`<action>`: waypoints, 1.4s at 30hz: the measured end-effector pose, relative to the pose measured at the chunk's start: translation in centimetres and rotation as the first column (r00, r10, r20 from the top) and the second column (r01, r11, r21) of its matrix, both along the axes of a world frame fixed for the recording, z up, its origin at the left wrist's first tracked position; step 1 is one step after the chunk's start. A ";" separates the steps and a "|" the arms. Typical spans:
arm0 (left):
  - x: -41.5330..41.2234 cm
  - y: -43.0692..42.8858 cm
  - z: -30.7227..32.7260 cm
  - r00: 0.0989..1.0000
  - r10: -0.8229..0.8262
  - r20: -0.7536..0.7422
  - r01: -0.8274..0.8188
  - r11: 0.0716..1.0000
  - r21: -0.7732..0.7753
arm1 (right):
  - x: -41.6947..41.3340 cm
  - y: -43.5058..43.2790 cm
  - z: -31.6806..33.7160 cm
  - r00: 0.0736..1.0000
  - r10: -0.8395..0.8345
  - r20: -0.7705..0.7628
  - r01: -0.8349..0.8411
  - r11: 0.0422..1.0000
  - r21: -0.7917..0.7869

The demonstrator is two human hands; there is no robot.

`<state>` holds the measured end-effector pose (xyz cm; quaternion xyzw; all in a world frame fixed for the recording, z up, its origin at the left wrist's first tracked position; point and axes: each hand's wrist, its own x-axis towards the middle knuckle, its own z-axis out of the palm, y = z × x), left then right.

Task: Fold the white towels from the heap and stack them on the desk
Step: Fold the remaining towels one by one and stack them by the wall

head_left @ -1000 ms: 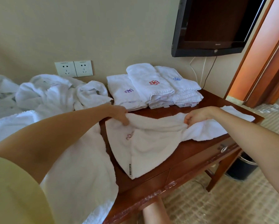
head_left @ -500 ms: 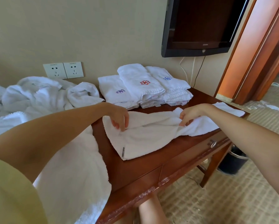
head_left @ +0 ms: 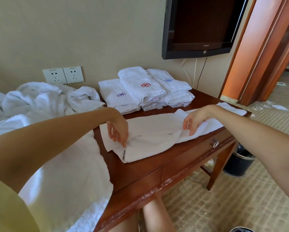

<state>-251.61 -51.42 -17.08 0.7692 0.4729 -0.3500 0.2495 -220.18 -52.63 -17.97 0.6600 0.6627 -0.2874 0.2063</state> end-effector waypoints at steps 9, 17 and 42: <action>5.9 -3.9 -0.6 0.986 -0.103 0.134 0.101 0.995 0.017 | -0.7 -0.4 -0.1 0.979 0.003 -0.204 0.010 0.998 0.066; 0.4 -2.0 2.8 0.990 0.059 0.124 -0.035 0.982 -0.188 | -0.5 -0.1 2.7 0.912 -0.049 -0.407 0.094 0.991 0.092; -8.1 7.4 -2.8 0.730 0.594 0.338 -0.638 0.770 0.024 | -10.4 5.9 -2.5 0.917 0.290 -0.273 -0.061 0.780 0.623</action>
